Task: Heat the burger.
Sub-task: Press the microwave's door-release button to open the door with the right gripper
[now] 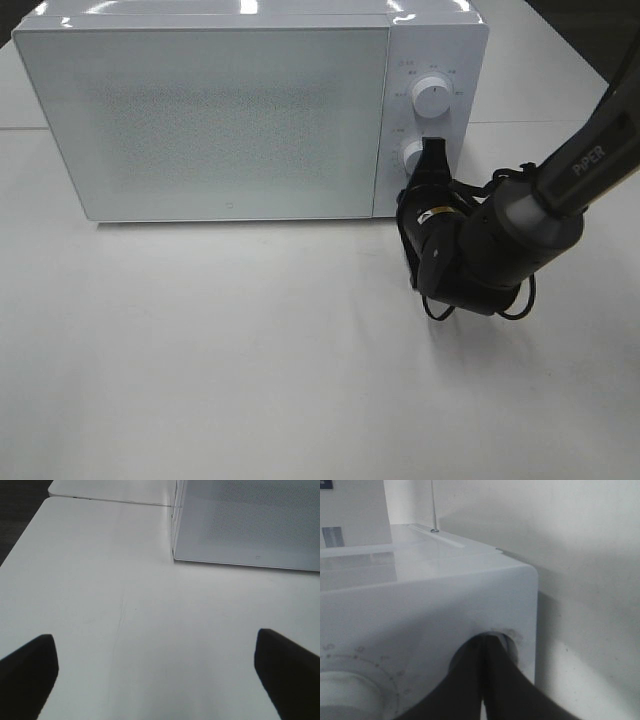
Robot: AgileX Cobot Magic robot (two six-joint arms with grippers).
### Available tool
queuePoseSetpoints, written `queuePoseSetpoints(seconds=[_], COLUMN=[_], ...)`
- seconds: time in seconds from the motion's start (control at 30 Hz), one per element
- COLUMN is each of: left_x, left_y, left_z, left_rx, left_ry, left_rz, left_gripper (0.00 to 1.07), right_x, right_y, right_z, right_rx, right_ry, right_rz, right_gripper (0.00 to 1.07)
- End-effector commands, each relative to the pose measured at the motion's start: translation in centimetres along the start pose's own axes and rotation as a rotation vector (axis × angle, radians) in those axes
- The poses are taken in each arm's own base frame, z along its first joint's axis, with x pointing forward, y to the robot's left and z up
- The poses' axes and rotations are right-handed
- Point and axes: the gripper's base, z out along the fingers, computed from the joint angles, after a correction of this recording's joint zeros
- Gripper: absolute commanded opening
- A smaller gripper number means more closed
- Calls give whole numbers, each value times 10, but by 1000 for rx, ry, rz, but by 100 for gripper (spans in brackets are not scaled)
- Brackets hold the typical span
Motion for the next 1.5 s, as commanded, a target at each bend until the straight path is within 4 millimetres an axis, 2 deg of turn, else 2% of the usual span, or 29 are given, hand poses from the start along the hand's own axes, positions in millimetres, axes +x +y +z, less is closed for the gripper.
queuePoseSetpoints(seconds=[0.03,0.17,0.63,0.97,1.23,1.5], left_x=[1,1,1,1,1,1], left_y=[-1,-1,-1,-1,-1,-1], left_z=[-3,-3,-3,-3,-3,-3], left_rx=[7,7,7,7,7,7], left_ry=[-27,-27,-27,-27,-27,-27], left_rz=[-2,-2,-2,-2,-2,-2], left_gripper=[100,100,100,100,100,100], right_x=[3,7,7,-1,-2,-10], right_y=[30,33,32,22,25,17], right_z=[14,21,20,5,-4,-19], right_rx=[-207,-226,-198,-93,-38,44], right_ry=[-5,-7,-6,16,45,59], right_rz=[18,18,-15,-33,-33,-59], right_gripper=[0,0,0,0,0,0])
